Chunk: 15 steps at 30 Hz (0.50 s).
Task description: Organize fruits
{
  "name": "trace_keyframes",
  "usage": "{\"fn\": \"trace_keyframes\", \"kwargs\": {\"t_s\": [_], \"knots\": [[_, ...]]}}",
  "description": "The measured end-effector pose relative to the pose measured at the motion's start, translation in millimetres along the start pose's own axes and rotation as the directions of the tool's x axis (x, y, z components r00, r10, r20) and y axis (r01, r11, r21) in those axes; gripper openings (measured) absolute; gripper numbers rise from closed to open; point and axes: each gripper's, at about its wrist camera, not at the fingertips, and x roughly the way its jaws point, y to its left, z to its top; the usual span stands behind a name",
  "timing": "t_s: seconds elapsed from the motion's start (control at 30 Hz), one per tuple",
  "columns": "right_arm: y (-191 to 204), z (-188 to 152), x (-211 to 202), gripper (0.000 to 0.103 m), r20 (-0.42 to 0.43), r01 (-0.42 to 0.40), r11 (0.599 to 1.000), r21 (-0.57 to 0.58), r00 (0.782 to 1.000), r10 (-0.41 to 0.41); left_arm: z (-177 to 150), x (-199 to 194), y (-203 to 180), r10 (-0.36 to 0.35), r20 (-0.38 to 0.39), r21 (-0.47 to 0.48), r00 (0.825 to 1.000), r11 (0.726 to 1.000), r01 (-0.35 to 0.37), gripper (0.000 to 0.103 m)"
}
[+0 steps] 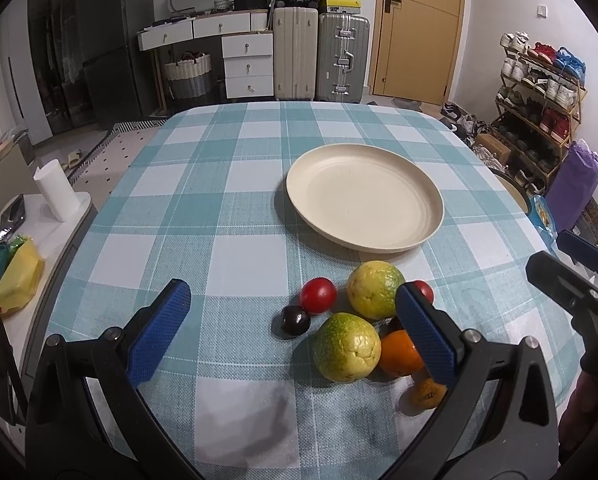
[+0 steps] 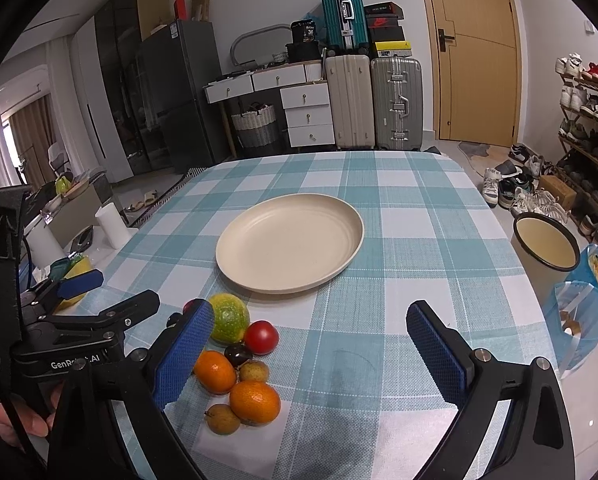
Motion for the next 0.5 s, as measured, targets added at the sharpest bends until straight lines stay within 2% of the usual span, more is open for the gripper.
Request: {"fn": "trace_keyframes", "kwargs": {"t_s": [0.5], "knots": [[-1,-4,10,0.099,-0.023,0.002,1.000,0.002,1.000,-0.002,-18,24,10,-0.107,-0.108,-0.043,0.988,0.994,0.103,0.100]]}}
